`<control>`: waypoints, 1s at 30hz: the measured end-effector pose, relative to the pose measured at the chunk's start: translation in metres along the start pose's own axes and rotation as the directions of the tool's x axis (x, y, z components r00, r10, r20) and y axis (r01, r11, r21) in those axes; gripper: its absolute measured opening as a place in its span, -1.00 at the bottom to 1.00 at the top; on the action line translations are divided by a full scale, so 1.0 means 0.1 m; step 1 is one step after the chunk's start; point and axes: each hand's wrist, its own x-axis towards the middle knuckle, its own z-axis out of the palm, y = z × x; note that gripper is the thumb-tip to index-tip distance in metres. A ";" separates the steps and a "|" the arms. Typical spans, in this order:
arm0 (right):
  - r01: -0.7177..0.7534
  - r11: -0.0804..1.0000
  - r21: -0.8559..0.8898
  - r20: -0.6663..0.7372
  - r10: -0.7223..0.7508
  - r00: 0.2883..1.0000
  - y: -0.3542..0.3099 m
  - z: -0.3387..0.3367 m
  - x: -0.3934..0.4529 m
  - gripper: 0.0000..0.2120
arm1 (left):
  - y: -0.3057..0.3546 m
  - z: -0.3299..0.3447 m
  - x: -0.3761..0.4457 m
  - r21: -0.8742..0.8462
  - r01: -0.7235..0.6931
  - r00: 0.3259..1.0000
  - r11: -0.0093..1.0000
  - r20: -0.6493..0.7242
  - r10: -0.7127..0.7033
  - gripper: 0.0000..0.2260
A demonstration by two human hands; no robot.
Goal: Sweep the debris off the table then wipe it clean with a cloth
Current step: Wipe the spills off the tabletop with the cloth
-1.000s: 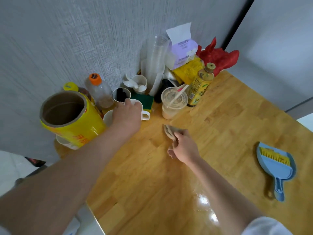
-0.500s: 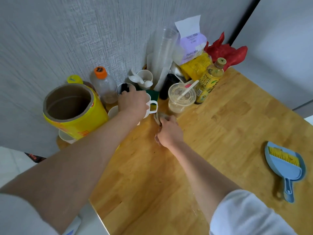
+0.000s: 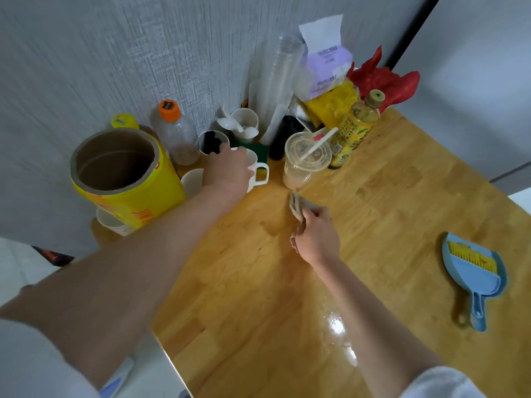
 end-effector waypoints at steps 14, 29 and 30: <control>-0.053 0.994 0.099 -0.011 0.054 0.998 0.39 -0.04 -0.40 -0.63 | 0.11 -0.27 -0.42 0.121 -0.132 0.983 0.984 -0.109 0.146 -0.67; 0.044 0.996 0.074 0.173 -0.056 0.983 -0.13 -0.02 -0.63 -0.73 | -0.75 -0.30 -2.09 -0.599 0.138 0.988 0.789 0.033 -0.148 -0.81; -0.008 0.997 0.082 0.132 -0.003 0.991 -0.25 0.05 -0.67 -0.74 | -0.86 -0.26 -2.16 -0.645 0.242 0.961 0.725 0.058 -0.269 -0.79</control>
